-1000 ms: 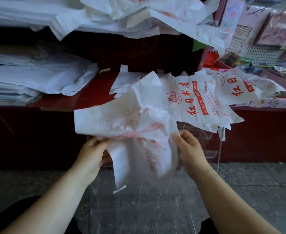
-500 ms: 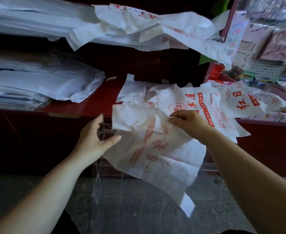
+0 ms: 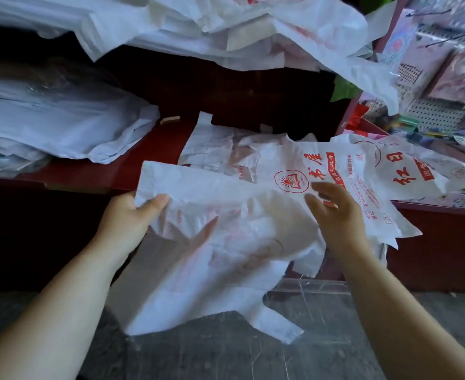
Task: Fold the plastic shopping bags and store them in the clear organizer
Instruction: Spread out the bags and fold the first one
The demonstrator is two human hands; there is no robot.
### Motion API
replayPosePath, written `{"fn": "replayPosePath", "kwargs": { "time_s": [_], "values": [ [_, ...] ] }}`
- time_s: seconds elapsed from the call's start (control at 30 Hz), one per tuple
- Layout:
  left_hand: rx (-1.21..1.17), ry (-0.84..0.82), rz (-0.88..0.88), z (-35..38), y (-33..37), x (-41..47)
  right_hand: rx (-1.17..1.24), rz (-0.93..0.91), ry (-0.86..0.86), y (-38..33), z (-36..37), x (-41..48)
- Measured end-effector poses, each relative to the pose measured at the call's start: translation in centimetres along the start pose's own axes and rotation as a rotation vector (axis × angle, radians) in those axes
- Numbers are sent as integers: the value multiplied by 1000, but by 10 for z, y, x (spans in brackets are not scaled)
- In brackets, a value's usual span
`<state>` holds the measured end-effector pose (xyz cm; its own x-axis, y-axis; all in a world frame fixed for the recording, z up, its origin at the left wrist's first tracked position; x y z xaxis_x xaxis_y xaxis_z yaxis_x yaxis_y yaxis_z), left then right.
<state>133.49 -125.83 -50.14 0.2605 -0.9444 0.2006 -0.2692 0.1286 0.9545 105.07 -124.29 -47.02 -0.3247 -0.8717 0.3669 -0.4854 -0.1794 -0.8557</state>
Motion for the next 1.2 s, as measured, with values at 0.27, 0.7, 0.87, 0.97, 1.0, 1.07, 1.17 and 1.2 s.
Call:
{"fn": "replayPosePath", "kwargs": {
  "time_s": [0.27,0.7,0.87,0.97,1.0,1.07,1.17,1.2],
  "values": [
    [-24,116,-150,-5,-11,5,9,447,-408,58,7,-79],
    [-156,79,-168,-8,-19,1,472,617,-471,58,55,-74],
    [-176,50,-338,-18,-30,8,532,632,-285,64,30,-61],
    [-221,-241,-373,-14,-28,2,567,639,-200,68,16,-57],
    [-212,-357,-367,-12,-27,-2,580,642,-178,71,13,-56],
    [-128,-519,-358,-9,-28,-9,610,652,-137,75,8,-56],
    [-40,-554,-391,0,-33,-17,600,647,-125,76,4,-55],
    [-10,-532,-396,3,-36,-17,580,642,-129,76,3,-55]
  ]
}}
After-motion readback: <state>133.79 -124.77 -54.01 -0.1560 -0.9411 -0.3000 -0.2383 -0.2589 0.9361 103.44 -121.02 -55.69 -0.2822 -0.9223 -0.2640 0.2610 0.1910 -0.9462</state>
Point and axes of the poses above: each hand's wrist, its own x-axis towards the middle knuckle, its own z-axis out of the palm, y = z × x, the point moved 3 cm from there along x, towards the middle knuckle, and after that the axes turned 4 degrees about x, right-handed, at the moved point
